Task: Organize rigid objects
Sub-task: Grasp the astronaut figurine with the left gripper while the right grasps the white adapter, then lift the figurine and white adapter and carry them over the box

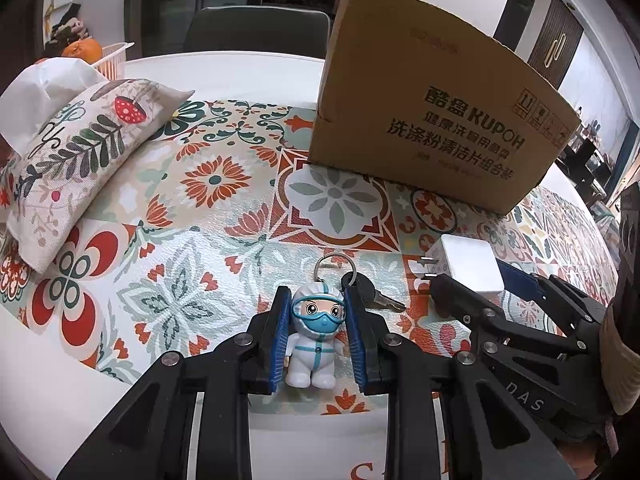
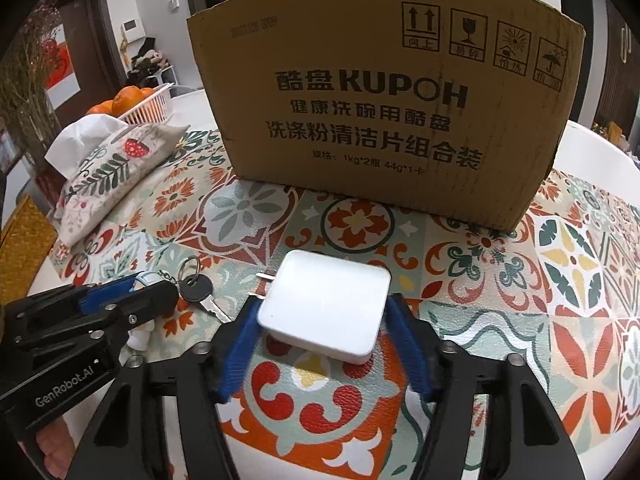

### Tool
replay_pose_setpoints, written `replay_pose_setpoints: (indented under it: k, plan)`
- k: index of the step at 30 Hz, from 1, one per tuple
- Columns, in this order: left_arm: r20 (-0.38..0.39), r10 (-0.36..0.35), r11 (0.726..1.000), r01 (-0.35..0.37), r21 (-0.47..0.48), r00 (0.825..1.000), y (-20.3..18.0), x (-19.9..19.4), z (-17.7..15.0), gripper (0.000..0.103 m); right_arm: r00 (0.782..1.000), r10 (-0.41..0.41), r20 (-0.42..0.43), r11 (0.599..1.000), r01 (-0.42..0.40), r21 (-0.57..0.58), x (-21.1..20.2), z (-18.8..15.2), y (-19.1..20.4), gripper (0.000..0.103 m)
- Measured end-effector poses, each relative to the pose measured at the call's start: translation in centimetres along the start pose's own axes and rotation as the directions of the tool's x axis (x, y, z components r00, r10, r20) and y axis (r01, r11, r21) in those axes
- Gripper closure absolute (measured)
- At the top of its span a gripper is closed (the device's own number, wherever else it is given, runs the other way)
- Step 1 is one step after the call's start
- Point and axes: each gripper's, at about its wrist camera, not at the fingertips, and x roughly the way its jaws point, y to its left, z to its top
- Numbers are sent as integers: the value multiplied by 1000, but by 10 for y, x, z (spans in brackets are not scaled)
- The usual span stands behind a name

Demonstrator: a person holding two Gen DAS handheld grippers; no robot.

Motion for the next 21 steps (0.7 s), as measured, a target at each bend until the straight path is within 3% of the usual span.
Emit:
replay_pose_setpoints:
  k: [11,21]
  plan:
    - [38,-7,999,6,45,999,-11,-15,2,76,1000,-8,19,999,7,31,-13,-3,-4,42]
    - [91,-50,996,43,73,995,-24,-41,7,76,995,-15,100,998,8,65,-52,0,-9,42]
